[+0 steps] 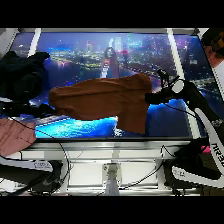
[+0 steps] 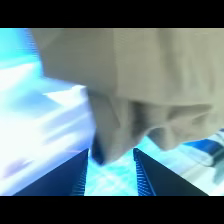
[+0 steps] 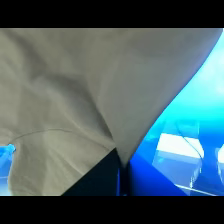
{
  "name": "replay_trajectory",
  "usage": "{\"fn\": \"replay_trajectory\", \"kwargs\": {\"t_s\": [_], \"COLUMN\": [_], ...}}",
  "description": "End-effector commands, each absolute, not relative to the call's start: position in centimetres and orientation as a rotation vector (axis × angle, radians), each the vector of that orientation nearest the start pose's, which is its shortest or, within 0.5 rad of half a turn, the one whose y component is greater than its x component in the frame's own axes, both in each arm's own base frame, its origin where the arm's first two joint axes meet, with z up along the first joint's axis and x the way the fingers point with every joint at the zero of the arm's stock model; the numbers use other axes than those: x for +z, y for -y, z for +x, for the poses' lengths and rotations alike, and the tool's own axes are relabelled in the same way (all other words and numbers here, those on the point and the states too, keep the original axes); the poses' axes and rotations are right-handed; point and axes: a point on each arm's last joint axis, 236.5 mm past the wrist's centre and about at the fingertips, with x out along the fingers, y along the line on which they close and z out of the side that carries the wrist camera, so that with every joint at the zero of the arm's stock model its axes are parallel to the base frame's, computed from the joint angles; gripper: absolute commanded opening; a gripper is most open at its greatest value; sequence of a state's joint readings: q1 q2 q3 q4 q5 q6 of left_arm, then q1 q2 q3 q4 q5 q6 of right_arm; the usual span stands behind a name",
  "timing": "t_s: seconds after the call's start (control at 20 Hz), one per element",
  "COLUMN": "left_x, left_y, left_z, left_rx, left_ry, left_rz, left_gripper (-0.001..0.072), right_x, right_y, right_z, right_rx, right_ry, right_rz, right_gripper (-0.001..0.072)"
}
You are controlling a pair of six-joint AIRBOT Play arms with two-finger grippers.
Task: Fold the clothes and pants, and hang the long-sleeved shirts on hangers.
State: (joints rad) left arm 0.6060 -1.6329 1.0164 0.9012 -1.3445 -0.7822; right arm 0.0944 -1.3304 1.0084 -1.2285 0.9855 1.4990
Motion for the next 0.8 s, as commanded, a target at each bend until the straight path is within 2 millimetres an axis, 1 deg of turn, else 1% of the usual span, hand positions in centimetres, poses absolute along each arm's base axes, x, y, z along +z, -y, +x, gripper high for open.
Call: {"fn": "replay_trajectory", "kwargs": {"t_s": [0.0, 0.05, 0.1, 0.2, 0.25, 0.45, 0.5, 0.55, 0.6, 0.75], "left_x": [-7.0, -6.9, -6.8, -6.7, -6.9, -9.0, -9.3, -9.6, -9.8, -10.4], "left_y": [-5.9, -6.1, -6.0, -5.8, -5.7, -5.7, -5.6, -5.3, -5.0, -4.3], "left_z": [32.1, 32.0, 31.7, 31.6, 31.6, 30.3, 30.4, 30.9, 31.5, 33.0], "left_rx": [-0.534, -0.534, -0.547, -0.555, -0.553, -0.540, -0.536, -0.535, -0.530, -0.515], "left_ry": [-1.355, -1.355, -1.362, -1.366, -1.373, -1.489, -1.498, -1.494, -1.485, -1.458], "left_rz": [-0.694, -0.702, -0.713, -0.712, -0.699, -0.542, -0.507, -0.482, -0.457, -0.392], "left_gripper": [0.0476, 0.0631, 0.0668, 0.0661, 0.0645, 0.0644, 0.0642, 0.0601, 0.0587, 0.0585], "right_x": [-4.1, -4.1, -4.1, -4.1, -4.1, -4.1, -4.1, -4.1, -4.1, -4.1], "right_y": [-10.2, -10.1, -10.2, -10.1, -10.1, -10.1, -10.1, -10.1, -10.1, -10.1], "right_z": [37.4, 37.4, 37.4, 37.4, 37.4, 37.4, 37.5, 37.5, 37.5, 37.5], "right_rx": [0.245, 0.245, 0.245, 0.245, 0.245, 0.244, 0.244, 0.244, 0.244, 0.244], "right_ry": [-1.291, -1.290, -1.290, -1.290, -1.290, -1.289, -1.289, -1.288, -1.288, -1.288], "right_rz": [0.226, 0.227, 0.226, 0.227, 0.227, 0.226, 0.226, 0.226, 0.226, 0.226], "right_gripper": [0.0014, 0.0014, 0.0014, 0.0014, 0.0014, 0.0015, 0.0014, 0.0014, 0.0014, 0.0014]}}
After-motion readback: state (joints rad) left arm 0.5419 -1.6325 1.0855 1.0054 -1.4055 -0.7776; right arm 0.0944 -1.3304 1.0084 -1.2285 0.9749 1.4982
